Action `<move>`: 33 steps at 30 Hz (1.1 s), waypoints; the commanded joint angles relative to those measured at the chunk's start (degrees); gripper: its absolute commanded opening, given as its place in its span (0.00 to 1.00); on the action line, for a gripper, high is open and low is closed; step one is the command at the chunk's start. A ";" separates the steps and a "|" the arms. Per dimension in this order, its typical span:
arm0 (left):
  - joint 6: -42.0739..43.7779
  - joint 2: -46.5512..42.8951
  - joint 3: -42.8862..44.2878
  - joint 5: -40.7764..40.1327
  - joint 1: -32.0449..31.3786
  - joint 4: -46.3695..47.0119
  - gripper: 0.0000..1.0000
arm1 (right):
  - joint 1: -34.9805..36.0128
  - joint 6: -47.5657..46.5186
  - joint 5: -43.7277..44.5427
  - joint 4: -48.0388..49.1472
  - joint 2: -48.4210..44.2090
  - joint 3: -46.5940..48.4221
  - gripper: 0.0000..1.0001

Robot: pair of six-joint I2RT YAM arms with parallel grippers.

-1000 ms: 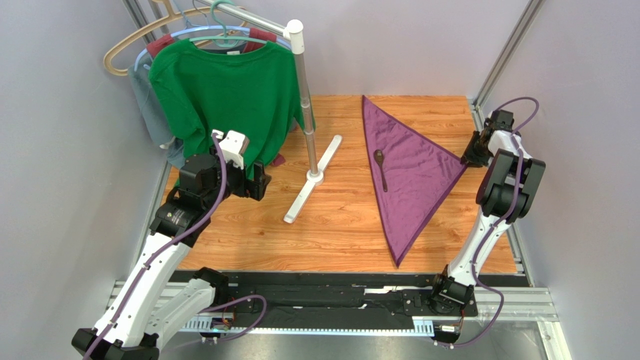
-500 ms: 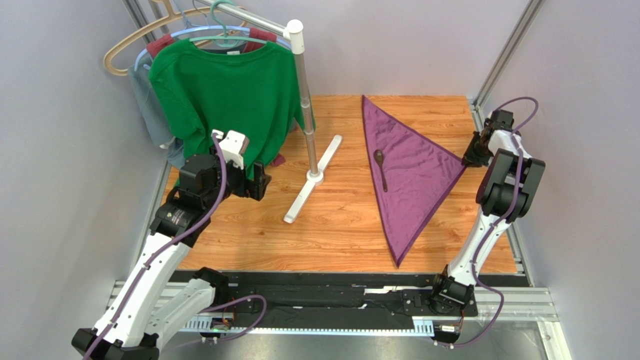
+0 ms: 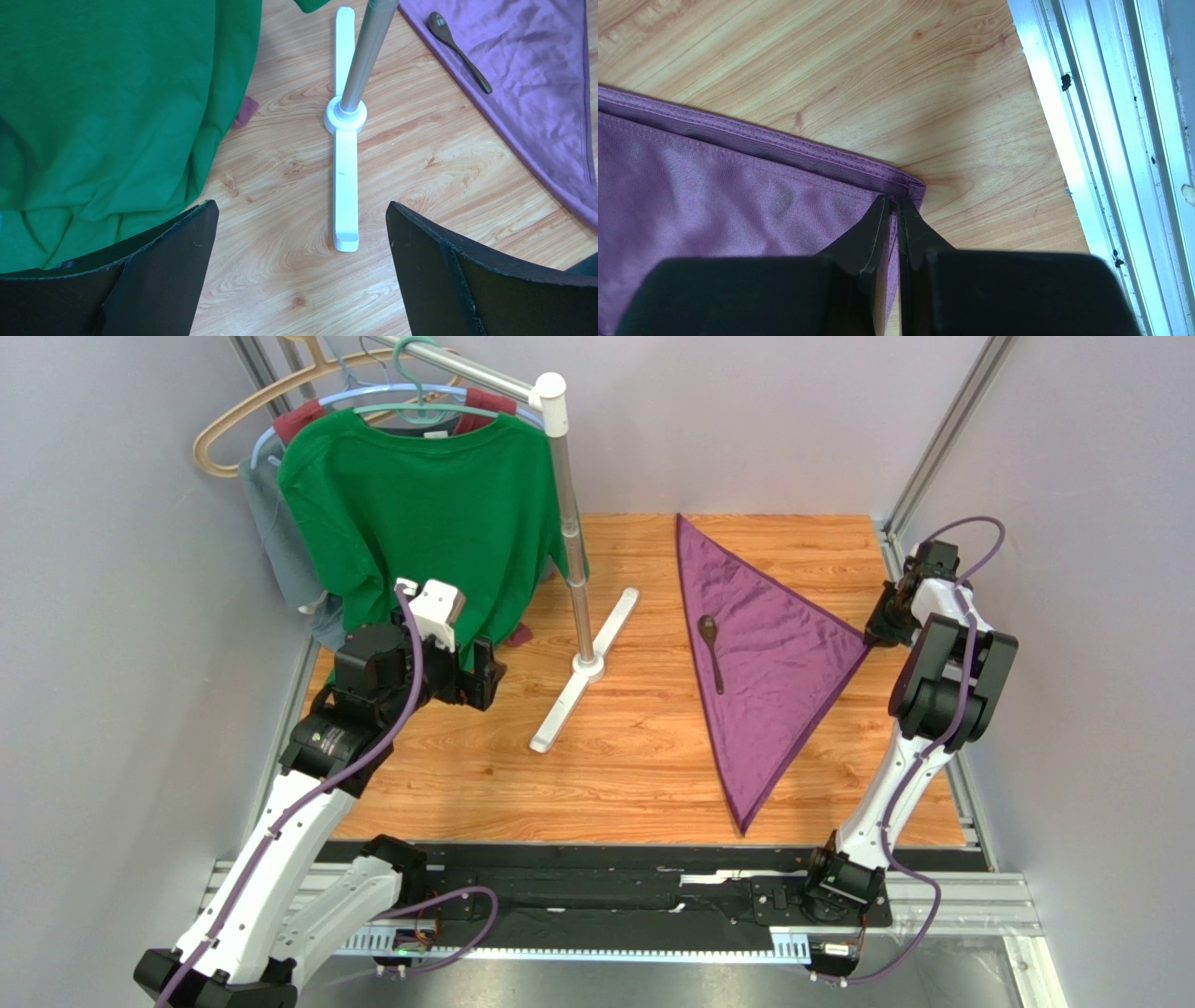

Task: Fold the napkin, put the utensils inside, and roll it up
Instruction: Fold the napkin

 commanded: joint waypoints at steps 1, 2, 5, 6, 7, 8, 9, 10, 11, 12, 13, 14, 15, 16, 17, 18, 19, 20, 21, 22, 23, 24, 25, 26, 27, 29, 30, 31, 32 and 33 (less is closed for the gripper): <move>0.78 -0.63 -0.08 0.15 0.32 0.85 0.99 | 0.20 -0.66 1.61 -1.33 -1.38 1.43 0.08; 0.78 -0.63 -0.08 0.15 0.32 0.85 0.99 | 0.20 -0.83 1.78 -1.51 -1.38 1.61 0.08; 0.78 -0.72 -0.08 0.15 0.32 0.93 0.99 | 0.20 -0.92 1.87 -1.69 -1.73 1.61 0.07; 0.78 -0.80 -0.08 0.24 0.32 0.93 0.99 | 0.20 -1.10 1.61 -1.78 -1.82 1.61 0.05; 0.78 -0.80 -0.08 0.15 0.32 0.85 0.99 | 0.20 -1.10 1.61 -1.78 -1.73 1.61 0.04; 0.78 -0.80 -0.08 0.15 0.32 0.93 0.99 | 0.20 -1.10 1.52 -1.78 -1.64 1.70 0.02; 0.78 -0.89 -0.08 0.15 0.32 0.93 0.99 | 0.20 -1.27 1.00 -1.95 -1.56 1.70 0.00; 0.78 -0.89 -0.08 0.15 0.32 0.93 0.99 | 0.20 -1.28 0.73 -1.95 -1.21 1.87 0.00; 0.78 -0.89 -0.08 0.24 0.32 0.93 0.99 | 0.20 -1.36 0.21 -2.04 -1.03 2.05 0.00; 0.78 -0.89 -0.08 0.24 0.32 0.93 0.99 | 0.20 -1.36 -0.06 -2.13 -0.77 2.13 0.00; 0.78 -0.98 -0.08 0.24 0.32 0.93 0.99 | 0.20 -1.36 -0.15 -2.22 -0.59 2.22 0.00; 0.78 -0.89 -0.08 0.24 0.32 0.93 0.99 | 0.20 -1.36 -0.24 -2.39 -0.41 2.14 0.00; 0.78 -0.98 -0.08 0.24 0.32 0.93 0.99 | 0.20 -1.45 -0.32 -2.48 -0.41 2.14 0.00; 0.78 -0.98 -0.08 0.24 0.32 0.93 0.99 | 0.20 -1.36 -0.41 -2.48 -0.50 2.14 0.00; 0.78 -0.98 -0.08 0.24 0.32 0.93 0.99 | 0.20 -1.54 -0.50 -2.48 -0.85 2.14 0.00; 0.69 -0.98 -0.08 0.15 0.32 0.93 0.99 | 0.11 -1.37 -0.50 -2.48 -1.11 2.05 0.00; 0.69 -0.98 -0.17 0.15 0.32 0.93 0.99 | 0.11 -1.45 -0.68 -2.48 -1.46 1.70 0.00; 0.69 -0.98 -0.17 0.15 0.32 0.93 0.99 | 0.11 -1.36 -0.85 -2.31 -1.90 1.70 0.00; 0.69 -0.89 -0.17 0.15 0.32 0.85 0.99 | 0.11 -1.36 -0.85 -2.22 -2.43 1.70 0.00; 0.69 -0.98 -0.08 0.15 0.32 0.93 0.99 | 0.11 -1.36 -0.94 -2.22 -2.69 1.96 0.00; 0.60 -0.98 -0.08 0.24 0.32 0.93 0.99 | 0.11 -1.36 -0.94 -2.30 -2.87 2.13 0.00; 0.69 -0.89 -0.08 0.24 0.32 0.93 0.99 | 0.11 -1.28 -0.85 -2.30 -3.13 2.22 0.00; 0.69 -0.98 -0.08 0.24 0.32 1.02 0.99 | 0.11 -1.28 -0.68 -2.48 -3.22 2.48 0.00; 0.60 -0.98 -0.08 0.32 0.32 0.94 0.99 | 0.02 -1.28 -0.33 -2.39 -3.31 2.66 0.00; 0.69 -0.98 -0.08 0.41 0.32 1.02 0.99 | -0.07 -1.19 -0.33 -2.39 -3.22 2.84 0.00; 0.60 -0.98 -0.08 0.33 0.32 1.02 0.99 | -0.15 -1.36 -0.24 -2.48 -3.14 3.28 0.00; 0.60 -1.07 -0.08 0.33 0.32 1.02 0.99 | -0.24 -1.36 -0.15 -2.57 -3.14 3.37 0.00; 0.60 -1.07 -0.08 0.33 0.32 1.02 0.99 | -0.24 -1.28 0.20 -2.83 -3.05 3.45 0.00; 0.69 -1.07 -0.08 0.33 0.32 1.02 0.99 | -0.24 -1.36 0.81 -2.74 -3.14 3.28 0.00; 0.60 -1.07 -0.08 0.33 0.32 1.02 0.99 | -0.24 -1.36 1.16 -2.83 -3.14 3.19 0.00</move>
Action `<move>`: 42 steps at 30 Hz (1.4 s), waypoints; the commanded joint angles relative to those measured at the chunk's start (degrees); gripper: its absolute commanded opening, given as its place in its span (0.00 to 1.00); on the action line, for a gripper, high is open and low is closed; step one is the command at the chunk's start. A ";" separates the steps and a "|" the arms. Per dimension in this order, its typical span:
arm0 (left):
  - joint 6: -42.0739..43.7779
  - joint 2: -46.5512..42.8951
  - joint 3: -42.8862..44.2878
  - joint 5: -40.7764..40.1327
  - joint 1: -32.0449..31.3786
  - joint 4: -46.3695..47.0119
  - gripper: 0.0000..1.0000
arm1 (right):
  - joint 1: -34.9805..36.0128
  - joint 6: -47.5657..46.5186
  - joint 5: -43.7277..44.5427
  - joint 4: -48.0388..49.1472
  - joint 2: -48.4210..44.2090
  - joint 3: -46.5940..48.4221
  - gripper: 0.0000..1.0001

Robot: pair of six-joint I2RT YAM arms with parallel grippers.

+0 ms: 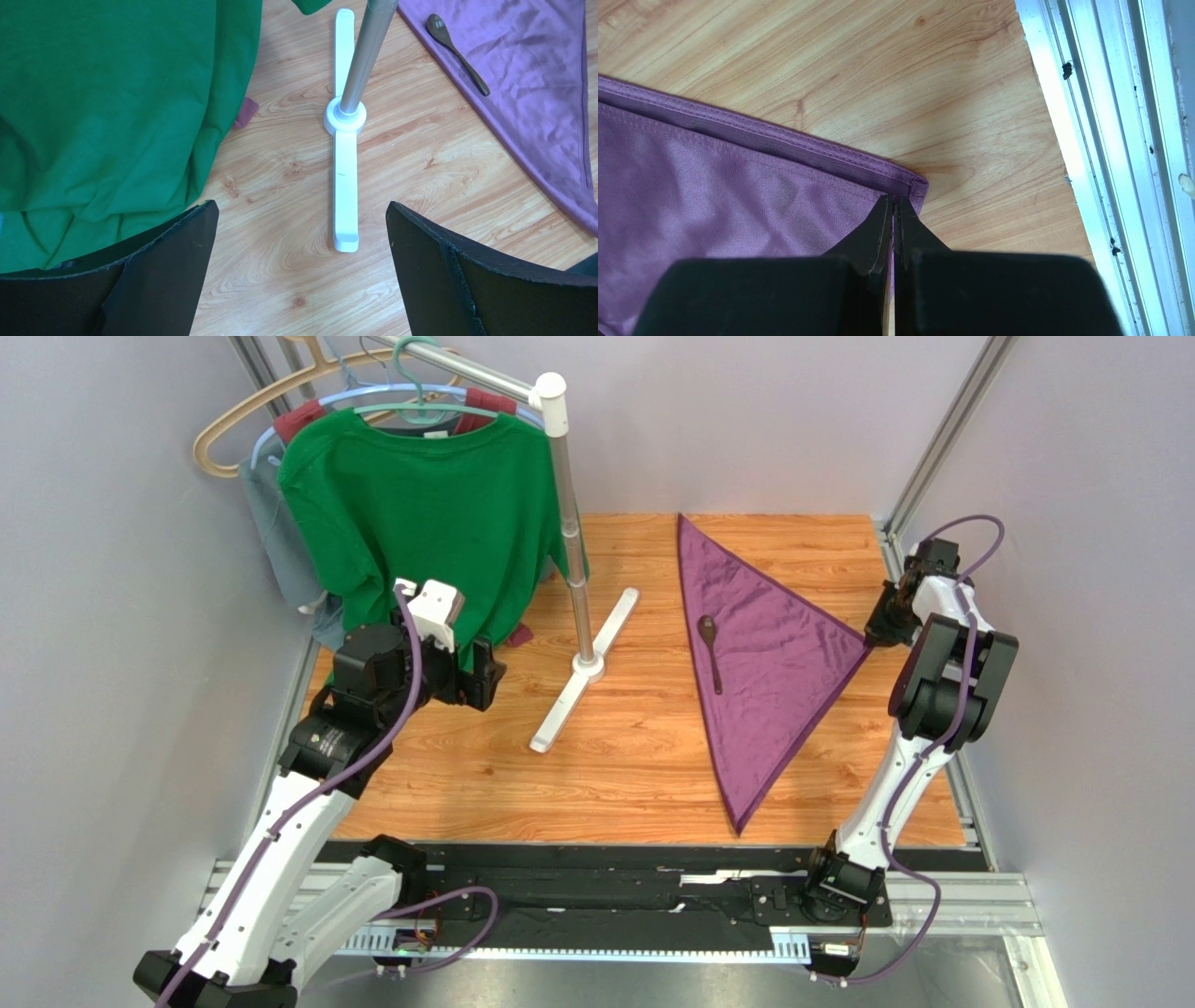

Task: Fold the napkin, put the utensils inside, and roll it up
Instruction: Fold the napkin

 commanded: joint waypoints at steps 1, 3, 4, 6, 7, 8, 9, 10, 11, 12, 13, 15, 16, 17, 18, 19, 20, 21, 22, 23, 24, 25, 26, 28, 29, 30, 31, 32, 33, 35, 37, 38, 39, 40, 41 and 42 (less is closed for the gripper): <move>0.69 -0.78 -0.08 0.33 0.32 1.02 0.99 | -0.33 -0.99 1.63 0.03 -3.09 1.88 0.00; 0.69 -0.78 -0.08 0.33 0.32 1.02 0.99 | -0.42 -0.91 1.98 0.65 -3.36 1.35 0.00; 0.69 -0.78 -0.17 0.41 0.32 1.02 0.99 | -0.42 -0.82 2.15 0.82 -3.53 1.26 0.00; 0.60 -0.78 -0.17 0.41 0.32 1.02 0.99 | -0.51 -0.90 2.24 1.35 -3.62 1.09 0.00; 0.69 -0.70 -0.08 0.33 0.32 1.02 0.99 | -0.51 -0.90 2.24 1.53 -3.53 1.09 0.00; 0.60 -0.78 -0.08 0.33 0.32 1.02 0.99 | -0.59 -0.99 2.33 1.79 -3.36 1.09 0.00; 0.69 -0.70 -0.08 0.33 0.32 1.02 0.99 | -0.59 -0.91 2.51 1.88 -3.36 1.09 0.00; 0.69 -0.87 -0.17 0.24 0.32 0.94 0.99 | -0.68 -0.99 2.60 2.05 -3.36 0.83 0.00; 0.69 -0.87 -0.17 0.24 0.32 0.93 0.99 | -0.68 -0.91 2.42 2.40 -3.36 0.74 0.00; 0.69 -0.87 -0.17 0.24 0.32 0.93 0.99 | -0.77 -0.90 2.42 2.49 -3.36 0.56 0.00; 0.69 -0.78 -0.17 0.24 0.32 0.93 0.99 | -0.77 -1.08 2.33 2.58 -3.36 0.56 0.00; 0.69 -0.70 -0.17 0.15 0.32 0.93 0.99 | -0.94 -1.17 2.33 2.76 -3.36 0.38 0.00; 0.69 -0.70 -0.17 0.24 0.32 0.85 0.99 | -0.95 -1.17 2.25 3.11 -3.27 0.38 0.00; 0.69 -0.78 -0.08 0.24 0.32 1.02 0.99 | -0.95 -1.17 2.16 3.20 -3.27 0.47 0.00; 0.69 -0.78 -0.17 0.15 0.32 0.94 0.99 | -1.03 -1.08 1.98 3.11 -3.10 0.47 0.00; 0.60 -0.78 -0.17 0.24 0.32 0.93 0.99 | -0.95 -1.08 1.81 3.28 -2.92 0.56 0.00; 0.69 -0.78 -0.17 0.24 0.32 0.93 0.99 | -1.03 -1.17 1.81 3.29 -3.00 0.56 0.00; 0.60 -0.70 -0.17 0.15 0.32 0.85 0.99 | -1.03 -1.26 1.81 3.37 -2.92 0.47 0.00; 0.69 -0.78 -0.17 0.15 0.32 0.93 0.99 | -0.95 -1.34 1.81 3.72 -2.92 0.30 0.00; 0.69 -0.70 -0.17 0.15 0.32 0.93 0.99 | -1.03 -1.34 1.72 3.90 -2.83 0.12 0.00; 0.69 -0.70 -0.17 0.06 0.32 0.85 0.99 | -1.03 -1.43 1.54 3.99 -2.83 0.21 0.00; 0.69 -0.78 -0.17 -0.03 0.32 0.93 0.99 | -1.03 -1.43 1.45 3.99 -2.66 0.29 0.00; 0.69 -0.70 -0.17 0.06 0.32 0.93 0.99 | -1.03 -1.43 1.11 3.90 -2.48 0.47 0.00; 0.69 -0.78 -0.17 0.15 0.32 0.93 0.99 | -0.95 -1.35 0.75 3.38 -2.13 0.73 0.00; 0.60 -0.78 -0.17 0.15 0.32 1.02 0.99 | -1.03 -1.34 0.58 3.29 -2.21 0.82 0.03; 0.69 -0.78 -0.17 0.15 0.32 0.94 0.99 | -0.95 -1.26 0.40 3.29 -2.39 0.47 0.11; 0.69 -0.78 -0.17 0.15 0.32 0.85 0.99 | -0.95 -1.00 -0.21 3.37 -2.91 -0.05 0.22; 0.69 -0.70 -0.17 0.06 0.32 0.85 0.99 | -0.77 -0.82 -0.39 3.81 -4.74 -0.67 0.34; 0.69 -0.70 -0.17 0.06 0.32 0.93 0.99 | -0.51 -0.47 -0.39 4.33 -6.50 -3.11 0.39; 0.69 -0.52 -0.08 0.15 0.32 0.93 0.99 | 0.45 1.10 -0.83 6.01 -12.11 -5.93 0.45; 0.69 -0.61 -0.08 0.32 0.32 0.93 0.99 | 1.95 1.82 -1.10 6.36 -15.99 -10.05 0.50; 0.69 -0.43 -0.08 0.41 0.32 1.02 0.99 | 4.39 2.78 -0.40 6.10 -18.36 -11.38 0.50; 0.69 -0.43 -0.17 0.41 0.32 1.02 0.99 | 5.98 3.22 0.13 5.58 -22.04 -12.61 0.50; 0.60 -0.43 -0.08 0.59 0.32 0.94 0.99 | 7.82 3.57 0.66 4.79 -24.08 -15.50 0.50; 0.69 -0.26 -0.17 0.76 0.32 1.02 0.99 | 12.37 3.75 1.36 4.08 -25.67 -16.66 0.50; 0.60 -0.17 -0.17 0.77 0.32 1.02 0.99 | 14.94 4.71 2.15 3.55 -28.73 -18.32 0.50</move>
